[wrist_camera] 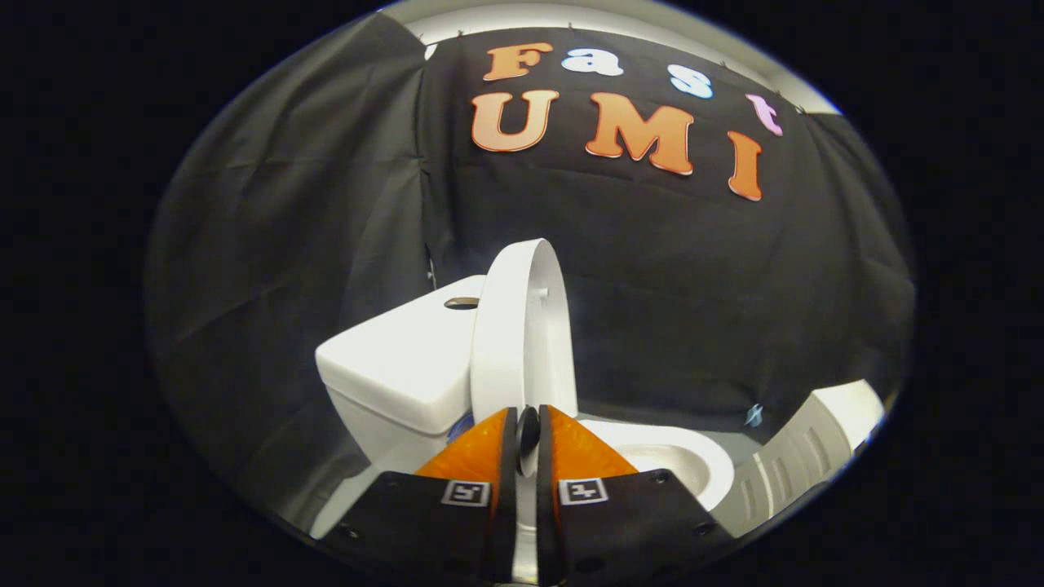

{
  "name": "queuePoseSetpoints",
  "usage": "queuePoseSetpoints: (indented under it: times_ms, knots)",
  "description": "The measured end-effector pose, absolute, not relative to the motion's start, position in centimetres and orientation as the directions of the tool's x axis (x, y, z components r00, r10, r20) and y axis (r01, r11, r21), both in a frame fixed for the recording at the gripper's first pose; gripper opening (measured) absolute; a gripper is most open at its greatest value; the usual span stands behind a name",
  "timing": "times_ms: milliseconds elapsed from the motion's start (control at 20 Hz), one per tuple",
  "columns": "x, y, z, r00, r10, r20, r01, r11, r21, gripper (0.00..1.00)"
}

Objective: Open the toilet lid.

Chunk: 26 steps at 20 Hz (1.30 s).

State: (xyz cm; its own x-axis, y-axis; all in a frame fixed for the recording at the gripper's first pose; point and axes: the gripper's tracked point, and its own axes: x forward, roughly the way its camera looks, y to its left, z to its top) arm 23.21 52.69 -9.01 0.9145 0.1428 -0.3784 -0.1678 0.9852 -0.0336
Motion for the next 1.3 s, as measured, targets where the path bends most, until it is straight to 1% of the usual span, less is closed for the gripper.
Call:
queuePoseSetpoints:
  times_ms: [100,150,200,400,700,900,1050,1300]
  knots:
    - [23.4,52.5,-8.3,0.913,0.181,-0.365,-0.176,0.983,0.047,0.36]
    - [23.8,51.9,-7.9,0.914,0.185,-0.360,-0.174,0.983,0.064,0.36]
    - [24.1,51.5,-7.4,0.917,0.191,-0.350,-0.175,0.982,0.076,0.49]
    - [25.0,49.7,-5.2,0.934,0.195,-0.300,-0.176,0.980,0.088,0.89]
    - [24.7,45.9,-1.6,0.956,0.203,-0.214,-0.196,0.979,0.056,0.89]
    - [23.6,39.5,1.7,0.963,0.211,-0.168,-0.194,0.975,0.110,0.87]
    - [22.7,32.2,5.4,0.983,0.153,-0.101,-0.142,0.984,0.111,0.87]
    - [21.4,20.7,9.0,0.998,0.050,-0.043,-0.047,0.997,0.066,0.88]
